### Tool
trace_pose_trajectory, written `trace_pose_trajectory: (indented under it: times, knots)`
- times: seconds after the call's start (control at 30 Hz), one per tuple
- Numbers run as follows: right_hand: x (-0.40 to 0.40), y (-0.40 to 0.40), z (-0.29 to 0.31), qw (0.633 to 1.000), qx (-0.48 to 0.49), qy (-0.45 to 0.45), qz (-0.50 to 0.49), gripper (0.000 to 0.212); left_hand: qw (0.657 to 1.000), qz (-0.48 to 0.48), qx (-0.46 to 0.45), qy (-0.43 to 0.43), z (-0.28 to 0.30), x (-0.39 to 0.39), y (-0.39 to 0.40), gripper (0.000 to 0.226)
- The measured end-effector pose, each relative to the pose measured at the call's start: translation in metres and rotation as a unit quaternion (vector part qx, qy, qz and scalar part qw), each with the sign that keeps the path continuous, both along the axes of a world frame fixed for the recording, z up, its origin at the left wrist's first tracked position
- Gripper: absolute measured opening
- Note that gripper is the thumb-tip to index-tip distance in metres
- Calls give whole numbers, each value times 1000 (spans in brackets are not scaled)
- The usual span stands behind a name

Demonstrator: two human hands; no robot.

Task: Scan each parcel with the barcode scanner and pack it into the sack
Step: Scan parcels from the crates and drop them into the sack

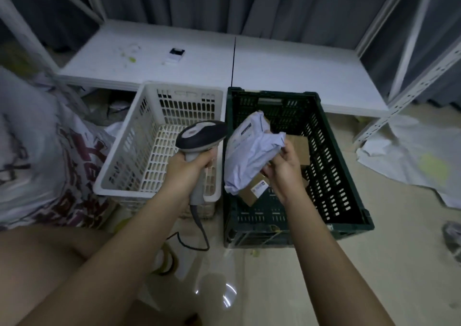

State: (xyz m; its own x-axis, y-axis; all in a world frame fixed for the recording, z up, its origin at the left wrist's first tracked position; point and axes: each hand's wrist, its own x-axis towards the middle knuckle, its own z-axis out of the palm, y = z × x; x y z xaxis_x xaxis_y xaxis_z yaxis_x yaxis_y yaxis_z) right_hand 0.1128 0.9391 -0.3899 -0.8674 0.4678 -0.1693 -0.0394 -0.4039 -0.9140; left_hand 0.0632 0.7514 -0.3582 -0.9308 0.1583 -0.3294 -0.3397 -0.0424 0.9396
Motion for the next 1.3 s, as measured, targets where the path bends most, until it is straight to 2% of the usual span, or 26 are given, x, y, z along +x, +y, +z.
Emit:
trace_pose_trajectory:
  times: [0.03,0.1,0.2,0.3,0.4,0.5,0.57,0.63,0.7,0.73,0.8,0.93,1.03,1.17,1.3]
  knots:
    - [5,-2,-2,1000,-22,-9,8,22,1000,1,4,7,4,1,-2,12]
    - [18,-3,-19,996,-26,-83,30,22,1000,-5,2,11,4,5,-5,13]
    - [42,-4,-46,979,-33,-194,43,23,999,-13,-6,-33,-9,12,-5,16]
    - [53,-4,-56,974,-81,-209,30,21,996,-21,-8,-81,-30,21,-1,23]
    - [45,-11,-58,961,27,-267,70,12,992,-54,-38,-110,-48,25,5,33]
    - [19,-20,-54,953,128,-259,94,15,987,-65,-51,-138,-63,21,9,39]
    - [3,-26,-51,930,193,-269,156,15,986,-46,-25,-159,-69,14,7,40]
    - [-6,-30,-52,898,234,-301,219,32,984,-44,0,-174,-73,4,2,41]
    - [-9,-32,-58,879,255,-326,238,51,985,-55,12,-164,-74,-5,-7,29]
    - [-9,-33,-63,872,262,-339,237,56,985,-55,17,-160,-75,-9,-11,21]
    - [-8,-34,-66,870,260,-357,219,52,987,-48,13,-150,-75,-16,-21,18]
    - [-3,-31,-56,920,180,-320,139,36,994,-35,-8,-99,-73,-23,-36,27]
    - [-5,-28,-37,944,180,-260,94,36,997,6,-7,-75,-65,-25,-44,26]
    - [-27,-25,0,921,332,-192,69,60,999,30,-3,-27,-38,-31,-50,24]
    - [-58,-37,59,870,452,-138,143,76,997,17,-15,67,3,-37,-59,40]
